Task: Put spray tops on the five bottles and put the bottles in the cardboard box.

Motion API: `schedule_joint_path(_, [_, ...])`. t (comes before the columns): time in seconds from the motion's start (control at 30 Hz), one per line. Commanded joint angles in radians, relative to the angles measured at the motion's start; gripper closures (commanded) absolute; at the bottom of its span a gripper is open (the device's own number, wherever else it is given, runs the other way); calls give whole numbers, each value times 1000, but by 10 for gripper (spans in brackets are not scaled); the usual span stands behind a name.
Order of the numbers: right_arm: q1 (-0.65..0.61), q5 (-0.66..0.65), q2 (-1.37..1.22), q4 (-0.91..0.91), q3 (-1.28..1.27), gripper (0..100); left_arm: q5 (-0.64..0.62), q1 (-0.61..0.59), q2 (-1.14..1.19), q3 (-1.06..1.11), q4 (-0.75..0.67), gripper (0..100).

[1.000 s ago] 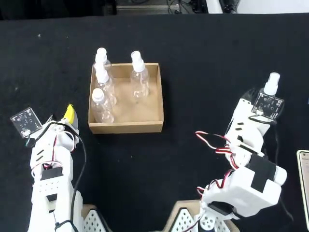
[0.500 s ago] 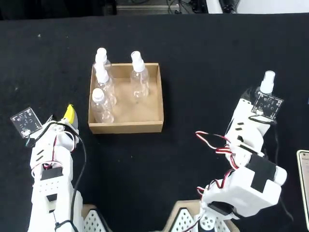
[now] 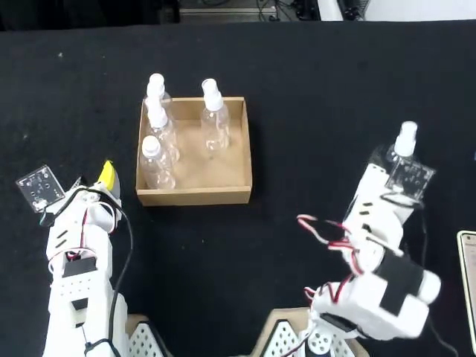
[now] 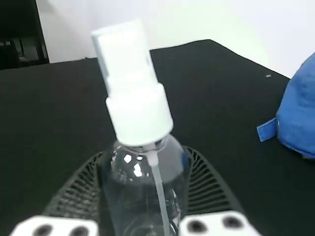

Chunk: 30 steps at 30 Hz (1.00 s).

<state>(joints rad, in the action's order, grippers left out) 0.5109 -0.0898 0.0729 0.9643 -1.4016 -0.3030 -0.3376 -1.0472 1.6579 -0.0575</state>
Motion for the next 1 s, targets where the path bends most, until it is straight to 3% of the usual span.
schedule_joint_path(0.0, [-68, 2, 186, -48, -33, 956, 0, 13, -8, 16, -26, 795])
schedule_joint_path(0.17, [-163, 6, 447, -367, -1, 987, 0, 13, -8, 16, -26, 795])
schedule_joint_path(0.27, [-235, 74, 642, -609, 28, 987, 0, 13, -8, 16, -26, 795])
schedule_joint_path(0.5, [-543, 189, 1029, -1066, 99, 987, 0, 13, -8, 16, -26, 795])
schedule_joint_path(0.7, [-789, 226, 1067, -1039, 110, 988, 0, 13, -8, 16, -26, 795])
schedule_joint_path(0.97, [-931, 226, 846, -773, 111, 987, 0, 13, -8, 15, -26, 795])
